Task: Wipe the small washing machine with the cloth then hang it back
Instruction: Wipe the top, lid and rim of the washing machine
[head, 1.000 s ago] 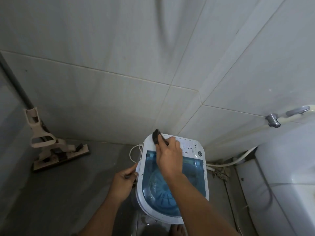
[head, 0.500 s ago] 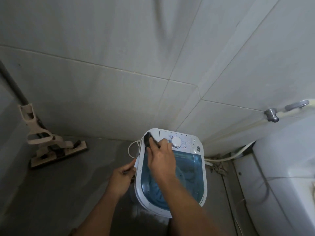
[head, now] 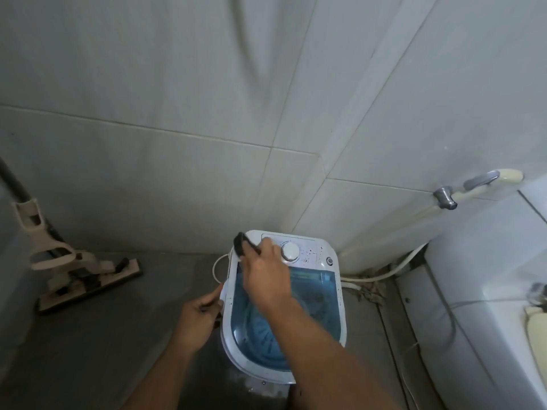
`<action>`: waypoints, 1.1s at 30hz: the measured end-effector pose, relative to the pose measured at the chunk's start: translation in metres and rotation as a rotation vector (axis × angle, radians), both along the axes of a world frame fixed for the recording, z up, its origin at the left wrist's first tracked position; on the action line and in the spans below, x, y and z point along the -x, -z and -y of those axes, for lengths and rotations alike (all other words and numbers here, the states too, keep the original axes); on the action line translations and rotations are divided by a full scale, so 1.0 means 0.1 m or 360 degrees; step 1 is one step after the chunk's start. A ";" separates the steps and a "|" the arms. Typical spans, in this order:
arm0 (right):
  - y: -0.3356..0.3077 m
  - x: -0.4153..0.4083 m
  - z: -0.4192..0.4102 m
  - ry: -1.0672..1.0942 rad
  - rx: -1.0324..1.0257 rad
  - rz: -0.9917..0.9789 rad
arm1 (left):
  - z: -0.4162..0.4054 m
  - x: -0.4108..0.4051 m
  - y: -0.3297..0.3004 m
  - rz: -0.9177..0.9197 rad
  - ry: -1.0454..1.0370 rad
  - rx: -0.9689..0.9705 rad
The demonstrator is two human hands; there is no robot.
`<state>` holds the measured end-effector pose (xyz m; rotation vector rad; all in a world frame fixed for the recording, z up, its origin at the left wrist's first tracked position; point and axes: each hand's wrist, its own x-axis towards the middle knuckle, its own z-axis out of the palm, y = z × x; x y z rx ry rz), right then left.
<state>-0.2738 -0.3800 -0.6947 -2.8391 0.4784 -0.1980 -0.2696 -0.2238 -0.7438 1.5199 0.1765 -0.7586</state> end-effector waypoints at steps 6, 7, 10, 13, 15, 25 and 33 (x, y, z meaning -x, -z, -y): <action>-0.28 -0.22 0.07 -0.0213 -0.0061 -0.0175 | 0.03 -0.02 -0.01 -0.0049 -0.0029 -0.0034; -0.32 -0.26 0.19 -0.0096 -0.0090 -0.0114 | 0.04 -0.02 -0.01 -0.0059 -0.0044 -0.0036; -0.28 -0.27 0.43 0.0137 -0.0019 -0.0106 | 0.04 0.00 -0.05 -0.0058 -0.0034 -0.0027; -0.12 -0.08 0.29 -0.0026 0.0025 -0.0090 | 0.04 0.00 -0.12 -0.0061 -0.0032 -0.0001; -0.05 0.00 0.16 -0.0243 0.0060 -0.0092 | 0.03 0.00 -0.16 -0.0052 0.0008 -0.0026; -0.32 0.43 0.97 0.0296 -0.0523 0.0349 | 0.06 -0.02 -0.17 -0.0126 0.0001 -0.0044; 0.00 0.60 1.38 0.0590 -0.0225 0.0130 | 0.08 -0.01 -0.04 -0.0069 -0.0041 -0.0030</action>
